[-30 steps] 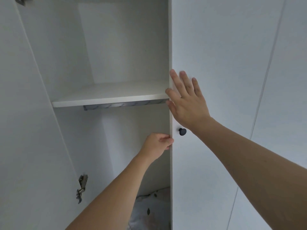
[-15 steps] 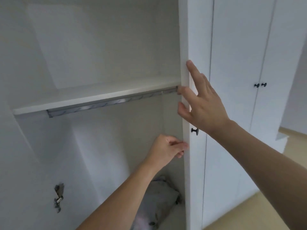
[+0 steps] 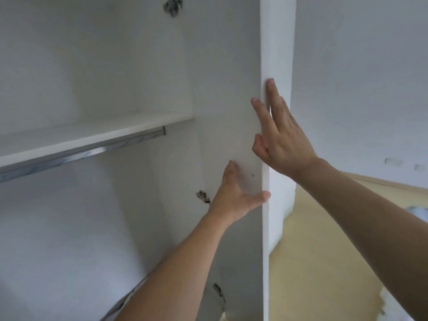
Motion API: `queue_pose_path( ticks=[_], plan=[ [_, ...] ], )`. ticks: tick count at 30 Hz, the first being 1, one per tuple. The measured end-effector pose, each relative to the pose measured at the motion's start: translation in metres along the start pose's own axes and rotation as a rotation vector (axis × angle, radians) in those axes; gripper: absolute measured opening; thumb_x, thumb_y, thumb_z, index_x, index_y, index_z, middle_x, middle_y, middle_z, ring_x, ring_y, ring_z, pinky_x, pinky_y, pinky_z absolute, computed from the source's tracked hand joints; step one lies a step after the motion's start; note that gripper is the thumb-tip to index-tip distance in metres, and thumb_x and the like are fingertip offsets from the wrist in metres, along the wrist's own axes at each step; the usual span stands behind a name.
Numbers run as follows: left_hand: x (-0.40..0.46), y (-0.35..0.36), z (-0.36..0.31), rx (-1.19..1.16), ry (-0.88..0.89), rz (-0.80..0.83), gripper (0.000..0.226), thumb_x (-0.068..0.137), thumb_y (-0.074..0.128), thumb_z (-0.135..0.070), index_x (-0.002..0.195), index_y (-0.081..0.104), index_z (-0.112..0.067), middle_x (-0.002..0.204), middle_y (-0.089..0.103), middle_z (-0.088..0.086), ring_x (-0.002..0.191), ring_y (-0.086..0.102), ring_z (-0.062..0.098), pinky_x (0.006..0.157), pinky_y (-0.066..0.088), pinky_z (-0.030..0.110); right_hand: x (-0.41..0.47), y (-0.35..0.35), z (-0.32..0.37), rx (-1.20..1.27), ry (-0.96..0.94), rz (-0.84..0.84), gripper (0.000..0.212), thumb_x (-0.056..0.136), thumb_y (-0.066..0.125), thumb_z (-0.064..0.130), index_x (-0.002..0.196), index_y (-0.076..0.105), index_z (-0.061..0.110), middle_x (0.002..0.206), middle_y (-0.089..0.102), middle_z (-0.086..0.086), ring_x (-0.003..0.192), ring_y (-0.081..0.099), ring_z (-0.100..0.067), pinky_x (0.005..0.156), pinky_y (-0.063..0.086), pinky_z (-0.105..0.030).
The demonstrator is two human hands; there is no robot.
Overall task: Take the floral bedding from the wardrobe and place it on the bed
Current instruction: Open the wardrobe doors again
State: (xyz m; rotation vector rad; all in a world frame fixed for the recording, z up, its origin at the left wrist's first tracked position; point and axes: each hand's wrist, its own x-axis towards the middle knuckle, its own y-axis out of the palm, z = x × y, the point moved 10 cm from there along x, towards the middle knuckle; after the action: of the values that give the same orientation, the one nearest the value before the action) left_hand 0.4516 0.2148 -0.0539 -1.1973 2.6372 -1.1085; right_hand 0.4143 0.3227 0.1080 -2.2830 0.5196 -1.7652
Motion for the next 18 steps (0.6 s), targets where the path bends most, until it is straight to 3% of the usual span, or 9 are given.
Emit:
queue_pose_path(
  ticks=[2,5,11,18],
  plan=[
    [0.014,0.017,-0.006,0.004,0.003,-0.027,0.127,0.07,0.07,-0.064,0.153,-0.013,-0.017,0.162,-0.014,-0.007,0.147,-0.013,0.004,0.12,0.005,0.03,-0.006,0.001,-0.019,-0.037,0.014,0.032,0.07,0.081,0.044,0.002,0.145,0.018,-0.005,0.151,0.011,-0.039,0.146,0.01,-0.043,0.117,0.022,-0.051],
    [0.033,0.033,-0.018,0.033,0.001,-0.09,0.132,0.068,0.068,-0.067,0.152,-0.017,-0.013,0.161,-0.02,-0.002,0.146,-0.017,0.005,0.12,0.006,0.03,-0.014,0.004,-0.047,-0.089,0.05,0.064,0.068,0.083,0.042,0.003,0.146,0.019,-0.008,0.152,0.01,-0.037,0.146,0.009,-0.041,0.118,0.021,-0.049],
    [0.062,0.058,-0.031,0.018,-0.026,-0.224,0.135,0.064,0.069,-0.068,0.152,-0.018,-0.015,0.16,-0.022,0.0,0.149,-0.01,0.013,0.119,0.021,0.036,-0.026,0.017,-0.099,-0.122,0.094,0.12,0.064,0.09,0.039,0.006,0.148,0.015,-0.006,0.155,0.006,-0.032,0.148,0.006,-0.035,0.12,0.017,-0.046],
    [0.088,0.08,-0.043,0.006,-0.091,-0.286,0.135,0.063,0.071,-0.065,0.152,-0.017,-0.014,0.161,-0.019,0.003,0.149,-0.009,0.02,0.116,0.024,0.042,-0.041,0.03,-0.143,-0.202,0.105,0.194,0.059,0.101,0.036,0.019,0.151,0.012,-0.001,0.159,0.006,-0.023,0.149,0.006,-0.028,0.121,0.014,-0.044]
  ],
)
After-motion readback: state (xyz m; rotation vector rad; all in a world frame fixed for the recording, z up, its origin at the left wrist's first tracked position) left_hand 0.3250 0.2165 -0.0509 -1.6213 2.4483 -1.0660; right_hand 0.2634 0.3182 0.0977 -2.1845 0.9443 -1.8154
